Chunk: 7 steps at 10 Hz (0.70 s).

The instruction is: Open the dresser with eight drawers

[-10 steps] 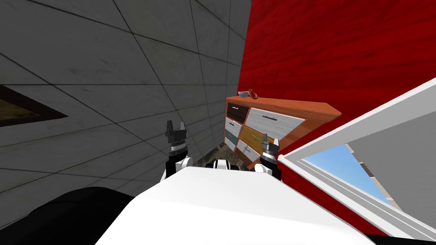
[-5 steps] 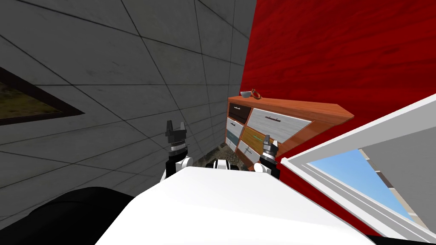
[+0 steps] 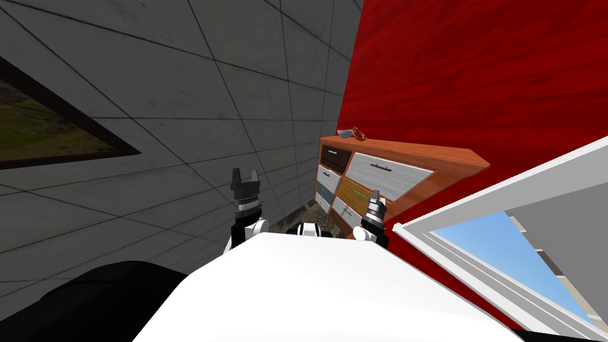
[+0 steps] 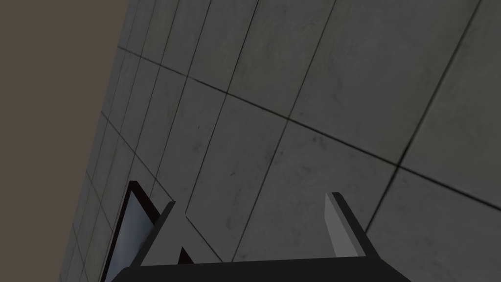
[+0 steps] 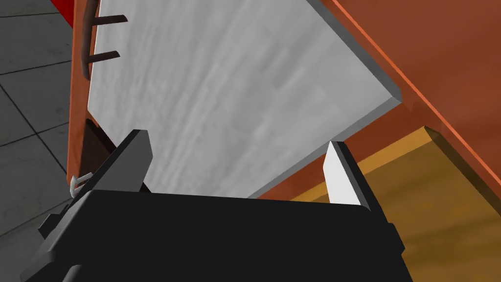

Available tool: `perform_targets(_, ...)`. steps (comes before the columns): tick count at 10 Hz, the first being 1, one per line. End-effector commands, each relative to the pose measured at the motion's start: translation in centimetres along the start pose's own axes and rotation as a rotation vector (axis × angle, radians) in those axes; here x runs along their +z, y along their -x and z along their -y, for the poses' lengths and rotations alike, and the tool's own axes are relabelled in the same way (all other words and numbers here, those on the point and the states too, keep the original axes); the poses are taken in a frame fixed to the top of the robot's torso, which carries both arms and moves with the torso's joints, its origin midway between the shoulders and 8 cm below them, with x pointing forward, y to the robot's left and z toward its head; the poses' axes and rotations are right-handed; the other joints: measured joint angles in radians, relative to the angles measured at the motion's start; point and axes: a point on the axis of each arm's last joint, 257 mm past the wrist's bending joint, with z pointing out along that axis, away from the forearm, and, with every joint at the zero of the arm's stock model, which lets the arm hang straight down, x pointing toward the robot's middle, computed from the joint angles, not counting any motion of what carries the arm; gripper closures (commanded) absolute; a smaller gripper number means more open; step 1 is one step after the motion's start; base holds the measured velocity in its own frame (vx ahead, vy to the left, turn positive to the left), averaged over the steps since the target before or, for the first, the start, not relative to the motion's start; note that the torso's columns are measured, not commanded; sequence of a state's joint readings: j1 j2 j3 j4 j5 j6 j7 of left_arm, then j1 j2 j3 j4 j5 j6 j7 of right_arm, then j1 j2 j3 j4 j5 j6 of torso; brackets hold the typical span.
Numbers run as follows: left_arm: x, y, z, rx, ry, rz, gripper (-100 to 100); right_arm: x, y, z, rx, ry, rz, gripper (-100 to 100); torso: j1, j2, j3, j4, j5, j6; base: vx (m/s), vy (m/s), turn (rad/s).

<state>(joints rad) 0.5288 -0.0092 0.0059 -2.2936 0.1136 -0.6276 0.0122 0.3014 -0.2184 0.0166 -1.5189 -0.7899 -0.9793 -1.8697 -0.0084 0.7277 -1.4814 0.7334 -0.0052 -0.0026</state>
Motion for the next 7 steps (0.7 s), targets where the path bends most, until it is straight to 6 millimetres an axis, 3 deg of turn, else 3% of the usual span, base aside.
perform_targets(1, 0.0, 0.0, 0.0, 0.000, 0.000, 0.000, 0, -0.4, 0.7, -1.2, 0.077, 0.047, 0.002, -100, -0.002, -0.002, -0.001, -0.001, -0.002, -0.002, -0.008, -0.013, 0.049)
perform_targets(7, 0.0, 0.0, 0.0, 0.000, 0.000, 0.000, 0, -2.7, 3.4, -4.5, 0.345, 0.225, -0.043, -100, 0.001, 0.002, 0.000, 0.001, 0.002, 0.001, -0.002, -0.021, 0.075)
